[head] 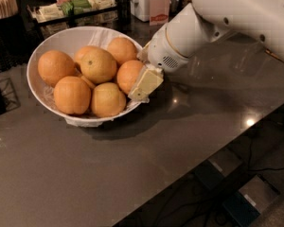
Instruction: Pick orange from white bowl
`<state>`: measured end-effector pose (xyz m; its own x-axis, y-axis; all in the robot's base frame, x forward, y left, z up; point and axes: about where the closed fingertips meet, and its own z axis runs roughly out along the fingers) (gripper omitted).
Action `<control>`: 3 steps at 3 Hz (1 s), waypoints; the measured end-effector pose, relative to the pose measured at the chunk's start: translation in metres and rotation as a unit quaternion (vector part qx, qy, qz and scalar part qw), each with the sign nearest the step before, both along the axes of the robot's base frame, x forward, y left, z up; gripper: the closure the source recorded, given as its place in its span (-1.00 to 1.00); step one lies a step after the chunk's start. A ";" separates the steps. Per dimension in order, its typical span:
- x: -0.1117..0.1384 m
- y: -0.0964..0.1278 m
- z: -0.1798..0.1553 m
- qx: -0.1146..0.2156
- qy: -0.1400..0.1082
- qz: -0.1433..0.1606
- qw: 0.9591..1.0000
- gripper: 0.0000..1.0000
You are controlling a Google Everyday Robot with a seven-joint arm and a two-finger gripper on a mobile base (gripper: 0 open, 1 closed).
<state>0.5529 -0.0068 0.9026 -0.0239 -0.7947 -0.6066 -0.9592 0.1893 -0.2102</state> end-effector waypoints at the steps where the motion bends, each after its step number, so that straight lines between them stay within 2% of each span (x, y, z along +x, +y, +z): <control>1: 0.007 0.002 -0.007 0.002 0.006 0.000 1.000 -0.40; 3: 0.013 0.009 -0.018 0.004 0.020 -0.004 1.000 -0.32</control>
Offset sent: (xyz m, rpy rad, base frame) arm 0.0222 0.0118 -0.0297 0.0100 0.0535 -0.0167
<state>0.5664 0.0025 0.8847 -0.0547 -0.7897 -0.6111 -0.9653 0.1984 -0.1700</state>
